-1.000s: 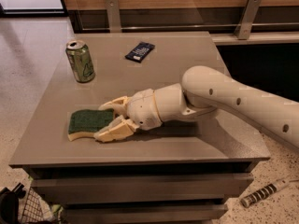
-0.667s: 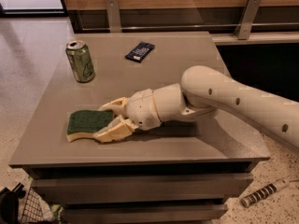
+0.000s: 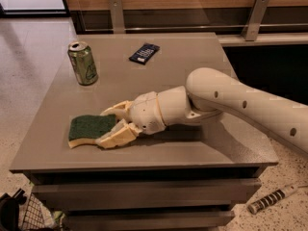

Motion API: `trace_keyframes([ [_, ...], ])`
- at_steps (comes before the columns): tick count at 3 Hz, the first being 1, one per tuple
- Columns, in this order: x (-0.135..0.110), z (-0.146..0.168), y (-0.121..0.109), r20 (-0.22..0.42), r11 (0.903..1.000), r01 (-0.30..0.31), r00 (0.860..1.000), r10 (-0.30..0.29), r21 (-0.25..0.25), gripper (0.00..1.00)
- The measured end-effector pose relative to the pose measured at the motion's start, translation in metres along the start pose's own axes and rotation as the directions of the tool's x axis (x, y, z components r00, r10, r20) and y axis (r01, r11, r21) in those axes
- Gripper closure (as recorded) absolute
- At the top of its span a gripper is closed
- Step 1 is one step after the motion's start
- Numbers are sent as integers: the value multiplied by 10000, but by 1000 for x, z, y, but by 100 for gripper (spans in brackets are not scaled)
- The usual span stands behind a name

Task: Move sponge near rxbar blueberry

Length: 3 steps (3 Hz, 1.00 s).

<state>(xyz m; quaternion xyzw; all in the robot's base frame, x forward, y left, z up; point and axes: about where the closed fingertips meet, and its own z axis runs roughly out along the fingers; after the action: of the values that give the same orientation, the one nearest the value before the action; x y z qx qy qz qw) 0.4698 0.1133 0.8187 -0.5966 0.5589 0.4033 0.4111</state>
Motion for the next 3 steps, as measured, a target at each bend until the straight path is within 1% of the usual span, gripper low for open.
trace_keyframes([
  [1, -7, -10, -12, -96, 10000, -11, 10000, 11, 52, 100],
  [2, -26, -45, -49, -464, 9994, -82, 9989, 98, 339, 100],
  [3, -44, -83, -96, -864, 9949, -302, 9955, 386, 961, 100],
])
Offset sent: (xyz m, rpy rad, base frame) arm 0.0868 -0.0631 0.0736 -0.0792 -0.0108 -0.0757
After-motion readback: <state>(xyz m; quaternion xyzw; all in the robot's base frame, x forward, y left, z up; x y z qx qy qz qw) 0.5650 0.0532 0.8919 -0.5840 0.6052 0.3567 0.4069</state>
